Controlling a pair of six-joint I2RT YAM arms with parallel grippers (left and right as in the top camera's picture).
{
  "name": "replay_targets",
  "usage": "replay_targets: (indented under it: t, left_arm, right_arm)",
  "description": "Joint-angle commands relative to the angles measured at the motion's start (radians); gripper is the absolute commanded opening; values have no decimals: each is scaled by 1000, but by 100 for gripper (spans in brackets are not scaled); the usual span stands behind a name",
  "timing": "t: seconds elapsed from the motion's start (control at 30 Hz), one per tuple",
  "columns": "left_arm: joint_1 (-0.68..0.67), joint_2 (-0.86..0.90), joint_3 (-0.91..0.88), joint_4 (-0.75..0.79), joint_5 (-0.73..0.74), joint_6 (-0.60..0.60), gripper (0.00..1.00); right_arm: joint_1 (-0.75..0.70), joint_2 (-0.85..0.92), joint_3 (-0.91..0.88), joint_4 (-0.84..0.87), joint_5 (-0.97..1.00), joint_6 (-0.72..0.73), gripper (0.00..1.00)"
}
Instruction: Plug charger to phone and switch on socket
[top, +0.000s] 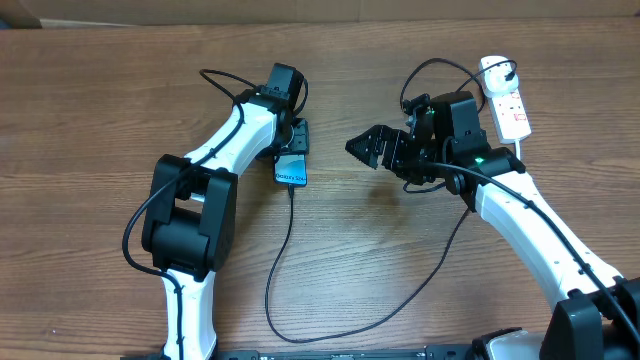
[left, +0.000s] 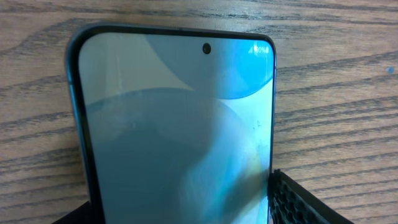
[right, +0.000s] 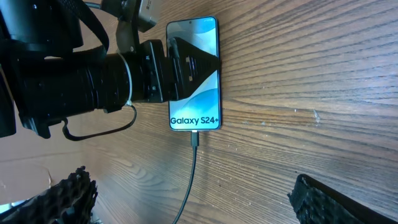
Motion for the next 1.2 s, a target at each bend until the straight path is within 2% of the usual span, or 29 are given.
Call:
replay_targets:
  t: [0.0,0.63,1.17]
  left_arm:
    - [0,29,-18,-7,-47,24,61]
    - [0,29,-18,-8,-103,50,62]
    - [0,29,-18,-10,-104,69,68]
  right_arm:
    - [-6,-10,6,3,11,-19,100]
    - [-6,-10,6,3,11,-19,100]
    - [-6,-10,6,3,11,-19,100]
